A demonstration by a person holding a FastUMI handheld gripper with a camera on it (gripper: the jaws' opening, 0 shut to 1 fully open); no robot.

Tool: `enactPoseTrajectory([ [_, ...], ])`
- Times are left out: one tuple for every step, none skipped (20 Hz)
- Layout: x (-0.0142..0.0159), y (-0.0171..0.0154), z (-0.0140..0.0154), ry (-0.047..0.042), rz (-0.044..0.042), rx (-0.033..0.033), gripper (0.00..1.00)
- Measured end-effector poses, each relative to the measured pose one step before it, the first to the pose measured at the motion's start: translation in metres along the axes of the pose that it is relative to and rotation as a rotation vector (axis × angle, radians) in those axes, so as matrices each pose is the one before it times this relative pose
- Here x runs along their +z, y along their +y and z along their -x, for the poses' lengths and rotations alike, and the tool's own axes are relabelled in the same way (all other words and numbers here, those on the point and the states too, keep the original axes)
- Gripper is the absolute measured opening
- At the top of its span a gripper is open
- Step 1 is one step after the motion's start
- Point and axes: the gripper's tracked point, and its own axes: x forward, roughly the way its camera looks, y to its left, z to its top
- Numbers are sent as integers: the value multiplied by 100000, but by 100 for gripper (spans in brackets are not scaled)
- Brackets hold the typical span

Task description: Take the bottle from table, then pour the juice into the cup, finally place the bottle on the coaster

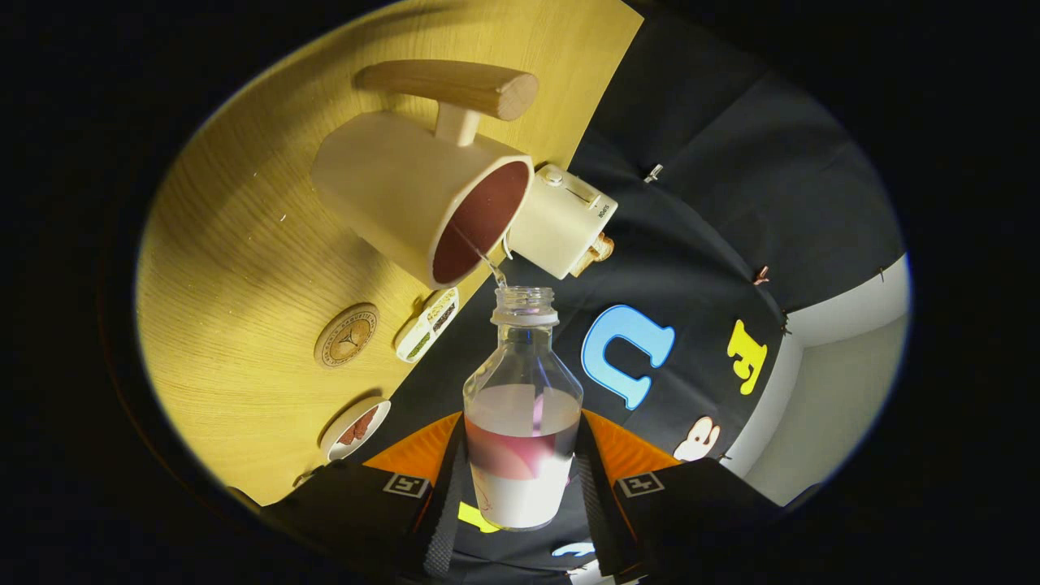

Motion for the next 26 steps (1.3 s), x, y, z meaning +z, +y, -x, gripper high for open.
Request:
enactPoseTrajectory([
  [31,-201,-69,-359,1005,-320,69],
  [81,-81,-21,-577,1100,-335,69],
  [111,-149,-72,-798,786,-535,69],
  [51,-101,-88,-1028,868,-634,69],
  [99,-173,-101,-981,1342,-606,68],
  [172,-234,-33,-1074,1576,-931,69],
  [62,-146,14,-885,1325,-632,68],
  [97,-144,-15,-548,898,-453,69],
  [64,-90,2,-504,594,-259,69],
  [-22,-95,-143,-457,832,-568,69],
  [100,-225,3,-608,1125,-864,69],
  [187,-193,-84,-790,1270,-964,69],
  [102,-183,-53,-965,1508,-725,69],
  [198,-259,-159,-1173,1722,-848,68],
  [130,-273,-64,-1120,1747,-797,68],
  [312,-215,-209,-1140,1704,-726,69],
  [144,-104,-75,-946,1596,-597,68],
  [208,-145,-32,-1298,1590,-728,68],
  [231,-319,-208,-1181,1791,-863,68],
  [334,-140,126,-1317,1999,-843,68],
  [186,44,30,-935,1250,-191,68],
  [135,117,48,-492,842,208,68],
  [134,215,90,-380,466,259,69],
  [28,172,-33,-275,202,179,69],
  [-13,78,39,39,3,136,68],
  [-118,79,99,132,-158,171,69],
])
